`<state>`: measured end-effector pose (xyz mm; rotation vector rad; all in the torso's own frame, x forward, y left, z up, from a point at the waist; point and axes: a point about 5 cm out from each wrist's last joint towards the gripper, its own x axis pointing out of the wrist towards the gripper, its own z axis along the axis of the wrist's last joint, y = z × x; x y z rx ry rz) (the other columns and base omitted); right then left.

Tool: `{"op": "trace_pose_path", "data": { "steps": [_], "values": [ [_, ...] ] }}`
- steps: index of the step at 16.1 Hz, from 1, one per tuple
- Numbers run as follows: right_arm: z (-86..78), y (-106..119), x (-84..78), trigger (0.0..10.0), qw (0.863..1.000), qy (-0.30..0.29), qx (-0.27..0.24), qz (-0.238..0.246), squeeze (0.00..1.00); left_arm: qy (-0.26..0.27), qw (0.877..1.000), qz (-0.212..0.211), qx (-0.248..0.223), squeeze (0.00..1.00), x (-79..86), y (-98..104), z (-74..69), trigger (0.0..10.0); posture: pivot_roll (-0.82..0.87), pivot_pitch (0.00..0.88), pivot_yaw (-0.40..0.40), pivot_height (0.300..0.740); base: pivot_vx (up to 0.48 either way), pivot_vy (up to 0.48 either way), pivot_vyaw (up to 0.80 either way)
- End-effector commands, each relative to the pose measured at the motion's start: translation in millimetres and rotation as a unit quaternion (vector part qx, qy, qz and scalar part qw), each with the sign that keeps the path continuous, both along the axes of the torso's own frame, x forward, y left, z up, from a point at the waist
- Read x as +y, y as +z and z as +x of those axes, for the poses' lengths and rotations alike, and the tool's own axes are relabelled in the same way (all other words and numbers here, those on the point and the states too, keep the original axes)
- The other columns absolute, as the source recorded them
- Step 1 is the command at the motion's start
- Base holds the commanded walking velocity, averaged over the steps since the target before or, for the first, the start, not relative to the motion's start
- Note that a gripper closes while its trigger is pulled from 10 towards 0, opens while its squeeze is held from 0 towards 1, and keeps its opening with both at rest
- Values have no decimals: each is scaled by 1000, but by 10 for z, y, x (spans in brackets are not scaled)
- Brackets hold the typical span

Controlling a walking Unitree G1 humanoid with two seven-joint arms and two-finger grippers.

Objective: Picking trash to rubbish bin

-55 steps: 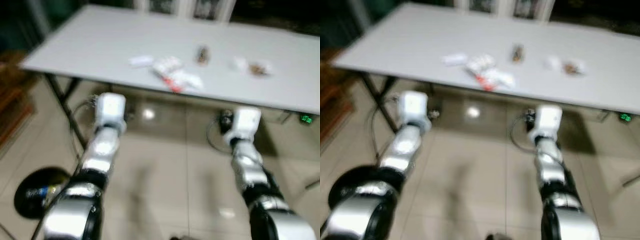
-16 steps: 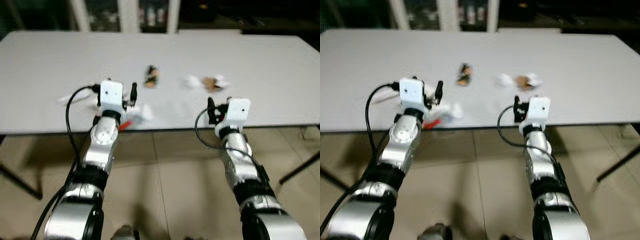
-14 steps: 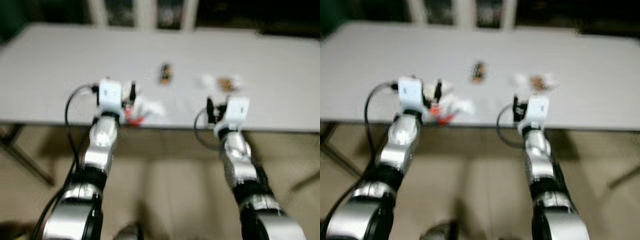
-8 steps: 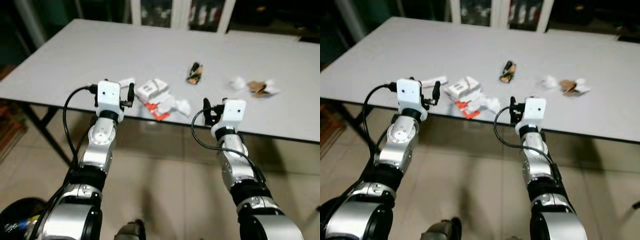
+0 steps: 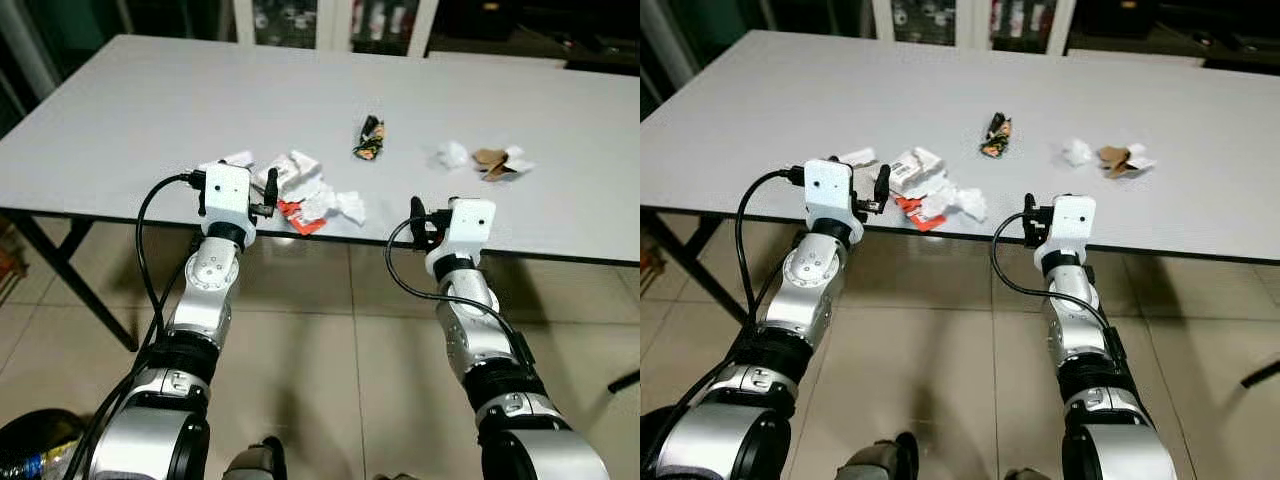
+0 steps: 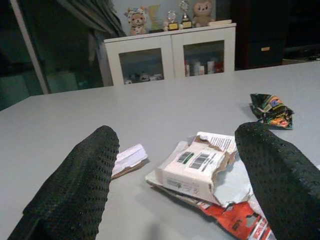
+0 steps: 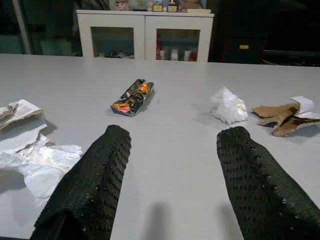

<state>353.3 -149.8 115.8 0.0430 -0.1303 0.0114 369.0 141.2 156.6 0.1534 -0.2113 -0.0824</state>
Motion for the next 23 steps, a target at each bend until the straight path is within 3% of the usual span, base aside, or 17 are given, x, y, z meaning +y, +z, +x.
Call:
{"op": "trace_pose_path", "data": {
  "steps": [1,23],
  "values": [
    [8,19,-23,10000,1000,-4,0,7,0,-3,1000,4,0,0,0,20,4,10000,8,61,-25,740,386,0,0],
    [5,-13,22,10000,1000,4,11,9,0,-14,1000,8,-5,0,-19,59,4,10000,11,69,-23,740,395,0,0]
  ]
}}
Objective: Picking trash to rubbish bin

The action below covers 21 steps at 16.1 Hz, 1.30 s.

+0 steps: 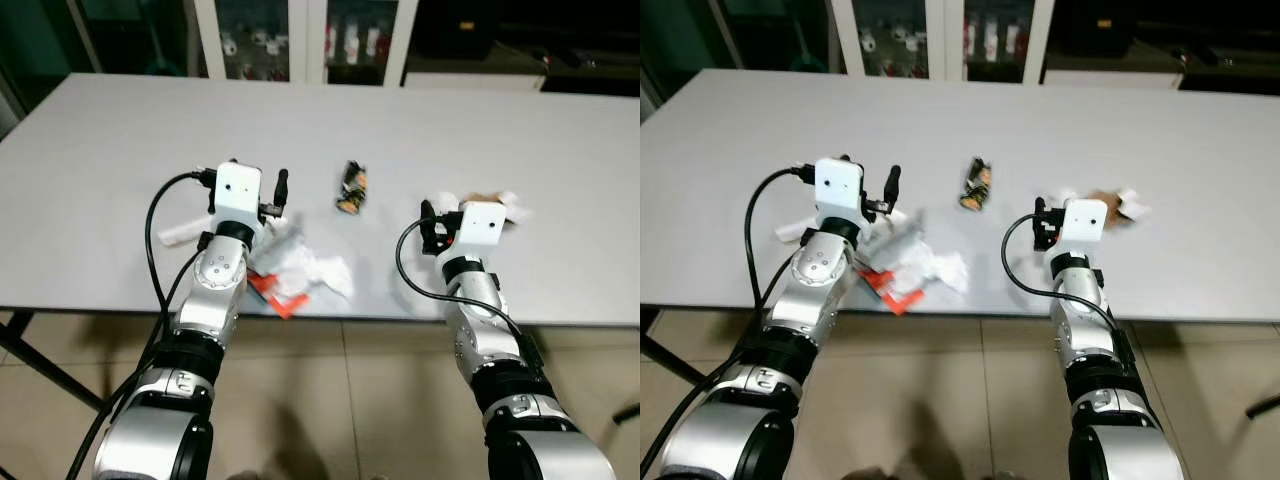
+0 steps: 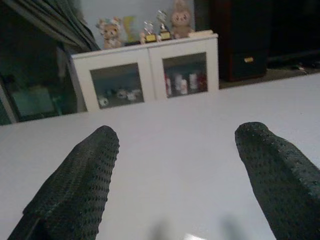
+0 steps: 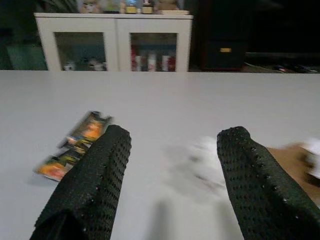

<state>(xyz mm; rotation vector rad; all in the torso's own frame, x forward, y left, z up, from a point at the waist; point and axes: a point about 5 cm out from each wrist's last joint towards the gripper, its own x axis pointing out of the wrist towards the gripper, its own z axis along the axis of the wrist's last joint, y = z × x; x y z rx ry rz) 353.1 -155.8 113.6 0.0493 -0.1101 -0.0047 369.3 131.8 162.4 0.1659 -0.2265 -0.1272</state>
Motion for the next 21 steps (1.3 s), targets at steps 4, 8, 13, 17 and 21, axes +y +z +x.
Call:
{"op": "trace_pose_path", "data": {
  "steps": [4,8,13,17,21],
  "values": [
    [3,-2,83,10000,1000,13,3,5,0,-49,998,49,-13,0,-15,193,-49,10000,15,76,-21,740,0,0,0],
    [-4,-28,114,10000,1000,15,8,5,0,-148,983,109,-16,0,-107,365,-166,10000,15,76,-21,740,0,0,0],
    [-4,-39,135,10000,1000,19,11,5,0,-197,967,158,26,0,-99,484,-356,10000,28,77,-18,740,0,0,0],
    [-18,-68,170,10000,1000,22,16,8,0,-208,950,211,96,0,-81,326,-407,10000,33,82,-14,740,0,0,0],
    [-26,-78,152,10000,1000,19,17,8,0,-168,958,200,116,0,-34,289,-366,10000,28,82,-10,740,0,0,0]
  ]
}}
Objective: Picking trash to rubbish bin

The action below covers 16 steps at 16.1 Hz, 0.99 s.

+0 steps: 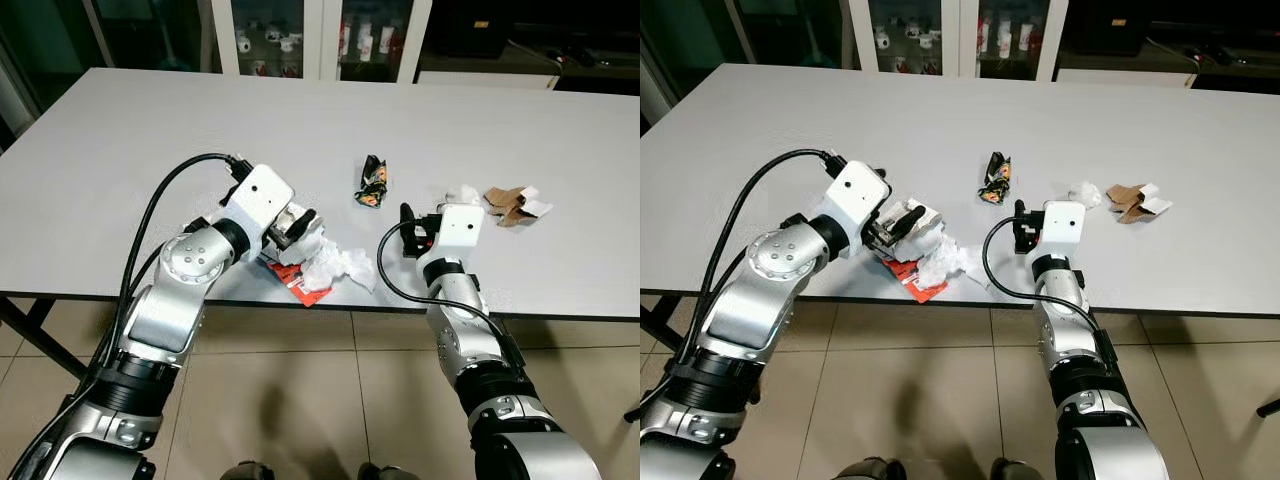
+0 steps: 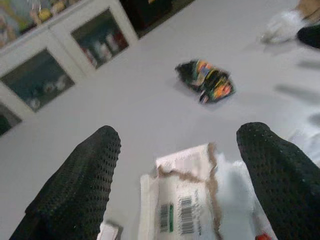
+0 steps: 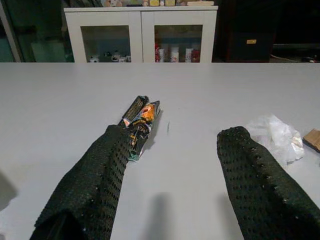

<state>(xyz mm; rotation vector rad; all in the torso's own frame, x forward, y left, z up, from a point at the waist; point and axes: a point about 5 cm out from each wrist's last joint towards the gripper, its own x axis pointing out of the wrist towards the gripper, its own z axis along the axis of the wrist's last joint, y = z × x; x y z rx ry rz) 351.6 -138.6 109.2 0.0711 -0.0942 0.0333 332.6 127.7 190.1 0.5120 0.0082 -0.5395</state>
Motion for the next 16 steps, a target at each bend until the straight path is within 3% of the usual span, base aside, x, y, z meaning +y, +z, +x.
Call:
{"op": "trace_pose_path", "data": {
  "steps": [1,4,10,13,16],
  "values": [
    [-12,-37,-23,10000,1000,-1,11,-2,0,11,1000,4,5,0,13,33,-10,10000,28,82,-10,740,0,0,0],
    [-11,-48,-5,10000,1000,2,14,-2,0,12,1000,16,10,0,-4,42,-17,10000,30,84,-13,740,0,0,0],
    [-12,-61,1,10000,1000,5,18,-3,0,-44,998,44,21,0,-82,61,-140,10000,34,81,-12,740,0,0,0],
    [-13,-74,14,10000,1000,7,21,-2,0,-14,998,49,30,0,-17,-68,-105,10000,35,79,-12,740,0,0,0],
    [-17,-82,12,10000,1000,8,22,-3,0,30,992,115,50,0,108,-338,-118,10000,30,72,-8,740,0,0,0]
  ]
}}
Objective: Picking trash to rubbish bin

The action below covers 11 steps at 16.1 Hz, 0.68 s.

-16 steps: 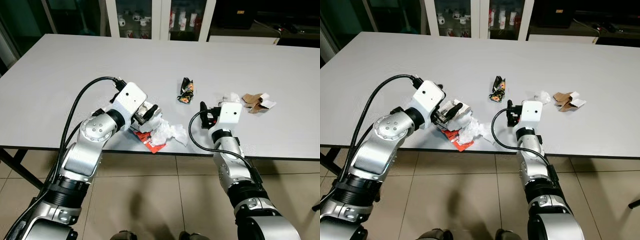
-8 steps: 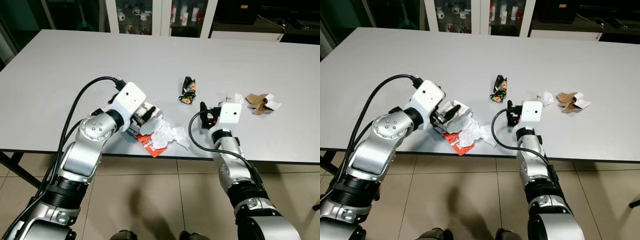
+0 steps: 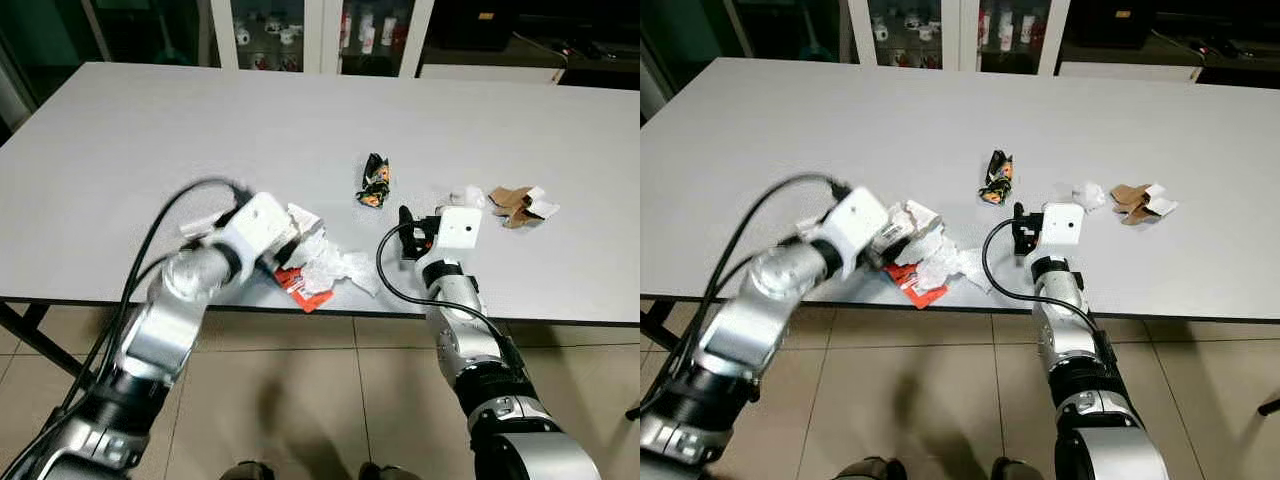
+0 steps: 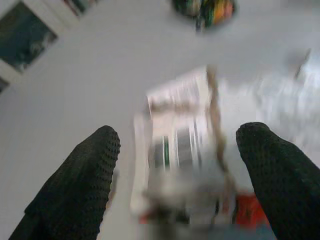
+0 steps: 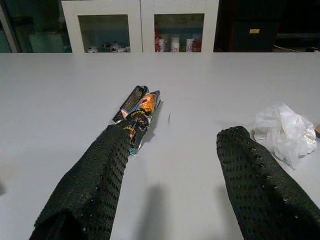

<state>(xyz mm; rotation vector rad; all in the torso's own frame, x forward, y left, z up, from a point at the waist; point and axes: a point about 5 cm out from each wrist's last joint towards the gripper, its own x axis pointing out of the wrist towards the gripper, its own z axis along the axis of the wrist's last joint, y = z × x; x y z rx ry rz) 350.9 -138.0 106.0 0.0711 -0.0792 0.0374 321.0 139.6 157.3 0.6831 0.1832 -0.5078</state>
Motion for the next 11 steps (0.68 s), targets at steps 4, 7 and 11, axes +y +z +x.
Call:
{"op": "trace_pose_path", "data": {
  "steps": [4,7,11],
  "values": [
    [-14,-59,17,10000,1000,9,17,-3,0,-9,999,34,10,0,-72,-169,-38,10000,28,73,-11,740,0,0,0],
    [-17,-65,8,10000,1000,9,18,-4,0,-8,998,55,11,0,-83,-281,-49,10000,26,80,-13,740,0,0,0],
    [-16,-64,9,10000,1000,10,19,-4,0,19,992,123,-22,0,-9,-322,0,10000,27,85,-15,740,0,0,0]
  ]
}}
